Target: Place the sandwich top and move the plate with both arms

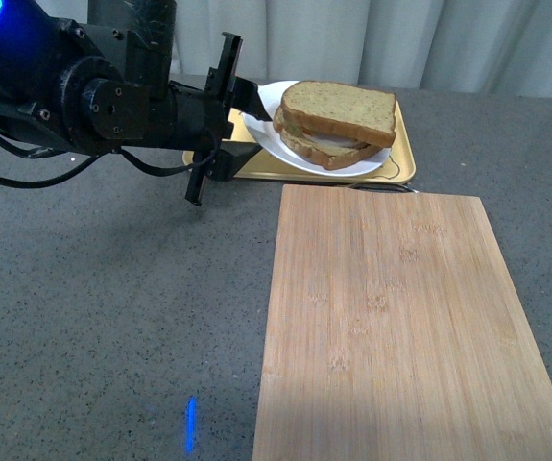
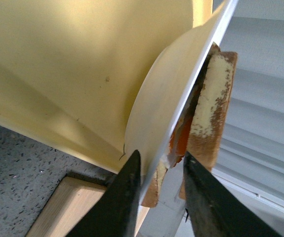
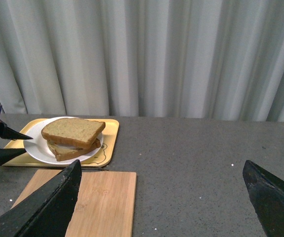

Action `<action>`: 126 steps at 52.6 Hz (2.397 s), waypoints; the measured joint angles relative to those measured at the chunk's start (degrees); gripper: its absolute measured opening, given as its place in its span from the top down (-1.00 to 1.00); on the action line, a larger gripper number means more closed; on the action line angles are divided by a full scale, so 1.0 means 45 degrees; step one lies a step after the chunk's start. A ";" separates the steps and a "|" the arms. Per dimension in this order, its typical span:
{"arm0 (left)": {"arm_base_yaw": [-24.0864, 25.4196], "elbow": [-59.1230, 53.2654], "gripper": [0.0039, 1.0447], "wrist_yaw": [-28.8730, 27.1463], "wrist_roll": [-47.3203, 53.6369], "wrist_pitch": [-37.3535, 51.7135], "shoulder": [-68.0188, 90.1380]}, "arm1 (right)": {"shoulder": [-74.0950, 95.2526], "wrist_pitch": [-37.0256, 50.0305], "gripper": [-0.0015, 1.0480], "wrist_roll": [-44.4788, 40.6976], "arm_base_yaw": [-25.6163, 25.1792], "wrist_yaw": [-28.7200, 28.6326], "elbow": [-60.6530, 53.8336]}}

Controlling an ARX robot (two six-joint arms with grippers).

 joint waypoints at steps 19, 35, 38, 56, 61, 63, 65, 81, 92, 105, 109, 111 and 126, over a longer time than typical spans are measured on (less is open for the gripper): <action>0.0345 -0.1885 -0.83 -0.1326 0.3225 -0.1093 -0.2560 | 0.0000 0.0000 -0.82 0.0000 0.0000 0.0000 0.0000; 0.0797 -0.8189 0.05 -0.7223 1.4902 0.9486 -0.5105 | 0.0000 0.0000 -0.82 0.0000 0.0000 0.0005 0.0000; 0.1015 -0.9190 0.24 -0.7091 1.5727 0.9845 -0.6023 | 0.0000 0.0000 -0.82 0.0000 0.0000 0.0000 0.0000; 0.1783 -1.3328 0.93 -0.6256 1.6825 1.0132 -0.9418 | 0.0000 0.0000 -0.82 0.0000 0.0000 0.0000 0.0000; 0.1914 -1.4066 0.93 -0.6101 1.6869 1.0088 -1.0341 | 0.0000 0.0000 -0.82 0.0000 0.0000 0.0000 0.0000; 0.2006 -1.4401 0.93 -0.6052 1.6888 0.9996 -1.0778 | 0.0000 0.0000 -0.82 0.0000 0.0000 0.0000 0.0000; 0.2074 -1.4649 0.93 -0.5994 1.6893 0.9894 -1.1098 | 0.0000 0.0000 -0.82 0.0000 0.0000 0.0000 0.0000; 0.2958 -1.6164 0.93 -0.4945 1.6980 0.7475 -1.4945 | 0.0000 0.0000 -0.82 0.0000 0.0000 0.0000 0.0000; 0.3196 -1.7082 0.93 -0.4940 1.6980 0.6023 -1.7286 | 0.0000 0.0000 -0.82 -0.0005 0.0000 -0.0005 0.0000; 0.3196 -1.7675 0.93 -0.4915 1.6980 0.3963 -2.0006 | 0.0000 0.0000 -0.82 0.0000 0.0000 0.0000 0.0000; 0.3196 -1.7796 0.93 -0.4915 1.6980 0.3361 -2.0735 | 0.0000 0.0000 -0.82 0.0000 0.0000 -0.0005 0.0000; 0.3196 -1.7830 0.93 -0.4920 1.6980 0.3011 -2.1133 | 0.0000 0.0000 -0.82 0.0000 0.0000 0.0000 0.0000; 0.3196 -1.7845 0.93 -0.4915 1.6980 0.0986 -2.3436 | 0.0000 0.0000 -0.82 0.0000 0.0000 0.0000 0.0000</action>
